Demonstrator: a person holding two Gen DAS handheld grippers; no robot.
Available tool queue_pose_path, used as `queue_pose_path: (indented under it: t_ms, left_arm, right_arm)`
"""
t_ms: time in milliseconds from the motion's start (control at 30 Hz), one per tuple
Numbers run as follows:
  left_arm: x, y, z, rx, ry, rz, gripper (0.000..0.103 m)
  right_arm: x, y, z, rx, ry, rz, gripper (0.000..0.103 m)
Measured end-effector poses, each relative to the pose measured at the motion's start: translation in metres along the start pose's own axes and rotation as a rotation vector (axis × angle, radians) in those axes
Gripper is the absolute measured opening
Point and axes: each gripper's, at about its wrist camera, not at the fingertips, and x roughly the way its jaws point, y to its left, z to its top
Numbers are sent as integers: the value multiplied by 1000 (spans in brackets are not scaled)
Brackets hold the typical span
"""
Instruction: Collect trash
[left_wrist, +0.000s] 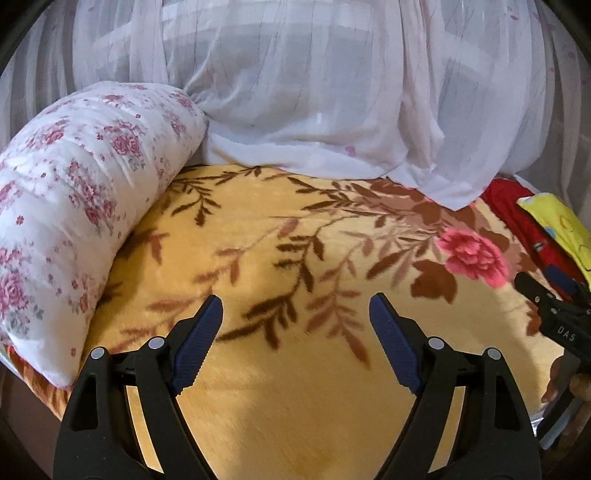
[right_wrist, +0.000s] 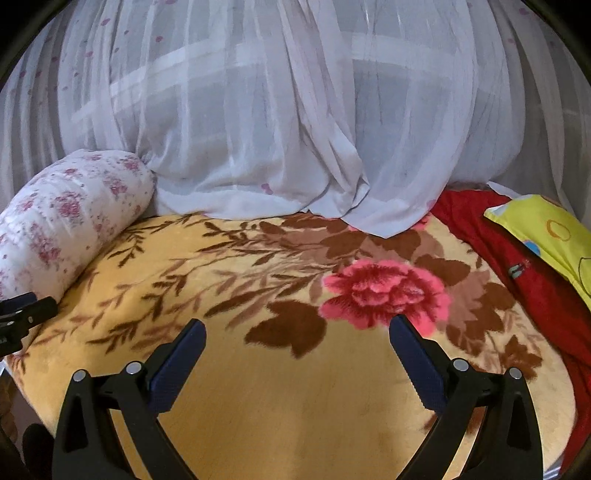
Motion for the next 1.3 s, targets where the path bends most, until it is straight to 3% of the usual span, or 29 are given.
queue_pose_path:
  t_ms: [300,333,367,633,900,1067,1300]
  left_arm:
    - [23,6,6,-14,-5,36,80]
    - [25,6,7,-12,-8,39,82]
    - [27,6,7,-12,-13,44,91]
    - [36,4,16,10,-61,78,92]
    - [43,0,21,38,-81,86,92]
    - [50,-8,20,73,-88,109,92]
    - [59,-10,20,65,-95,85,92]
  right_arm:
    - [19,-5,12,-32,-55,-92,98]
    - [21,-7,13,-32,-58,-98,98]
    - [23,-8,14,-30,-60,-104,98]
    - [44,-22,22,11,-66,-120,98]
    - [50,-27,21,-24,-119,-200,98]
    - [53,-30,18,-22,-111,-202,98]
    - [55,-34,17,-12,-109,-197,98]
